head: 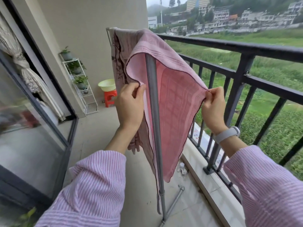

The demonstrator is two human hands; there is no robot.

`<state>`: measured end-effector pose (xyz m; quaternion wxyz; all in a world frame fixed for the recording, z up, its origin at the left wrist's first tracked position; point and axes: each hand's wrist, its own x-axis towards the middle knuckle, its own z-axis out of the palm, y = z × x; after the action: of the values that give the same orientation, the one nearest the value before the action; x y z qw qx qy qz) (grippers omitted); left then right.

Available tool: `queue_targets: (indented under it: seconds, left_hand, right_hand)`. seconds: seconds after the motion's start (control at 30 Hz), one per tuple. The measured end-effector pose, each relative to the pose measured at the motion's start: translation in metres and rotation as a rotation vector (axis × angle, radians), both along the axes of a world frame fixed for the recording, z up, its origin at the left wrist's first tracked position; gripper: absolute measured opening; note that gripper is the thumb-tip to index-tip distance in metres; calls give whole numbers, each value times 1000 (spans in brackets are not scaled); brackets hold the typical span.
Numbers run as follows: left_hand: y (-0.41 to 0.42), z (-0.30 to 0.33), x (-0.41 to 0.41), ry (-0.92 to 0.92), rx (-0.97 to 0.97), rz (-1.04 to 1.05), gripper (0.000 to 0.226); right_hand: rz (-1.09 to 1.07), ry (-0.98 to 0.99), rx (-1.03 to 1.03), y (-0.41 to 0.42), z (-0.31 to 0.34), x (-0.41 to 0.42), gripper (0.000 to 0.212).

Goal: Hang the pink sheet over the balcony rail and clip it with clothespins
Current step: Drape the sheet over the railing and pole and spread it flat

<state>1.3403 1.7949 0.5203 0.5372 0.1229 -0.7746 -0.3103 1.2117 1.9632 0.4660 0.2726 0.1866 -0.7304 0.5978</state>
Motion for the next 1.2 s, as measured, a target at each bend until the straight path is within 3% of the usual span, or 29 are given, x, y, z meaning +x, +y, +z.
queue_targets:
  seconds: [0.23, 0.4, 0.5, 0.6, 0.67, 0.73, 0.8, 0.93, 1.03, 1.13, 1.2]
  left_hand:
    - [-2, 32, -2, 159, -18, 0, 16]
    - [7, 17, -1, 37, -111, -8, 19]
    - [6, 7, 2, 6, -94, -27, 24]
    - [5, 9, 6, -15, -97, -28, 19]
    - [3, 10, 7, -26, -91, -29, 13]
    - [-1, 12, 9, -22, -82, -47, 14]
    - [-4, 13, 9, -36, -95, -75, 13]
    - [-10, 4, 9, -225, -291, -187, 8]
    - [-22, -16, 7, -369, -364, -302, 34]
    - [-38, -25, 8, -327, -384, -351, 45]
    - [-52, -26, 8, -288, -385, -328, 46]
  right_hand:
    - [-13, -147, 104, 25, -77, 22, 16]
    - [39, -152, 182, 24, -74, 16, 14]
    - [106, -87, 234, 13, -64, 13, 2]
    - [277, -82, 212, -7, -40, 21, 31]
    - [345, -6, 200, -26, -17, 26, 43]
    - [345, 86, 146, -44, 10, 31, 37]
    - [261, 213, 107, -59, 29, 34, 15]
    - [140, 322, 81, -68, 19, 40, 24]
    - [229, 334, 75, -60, -6, 53, 14]
    - [181, 441, 68, -55, -1, 69, 37]
    - [113, 634, 71, -61, 13, 83, 38]
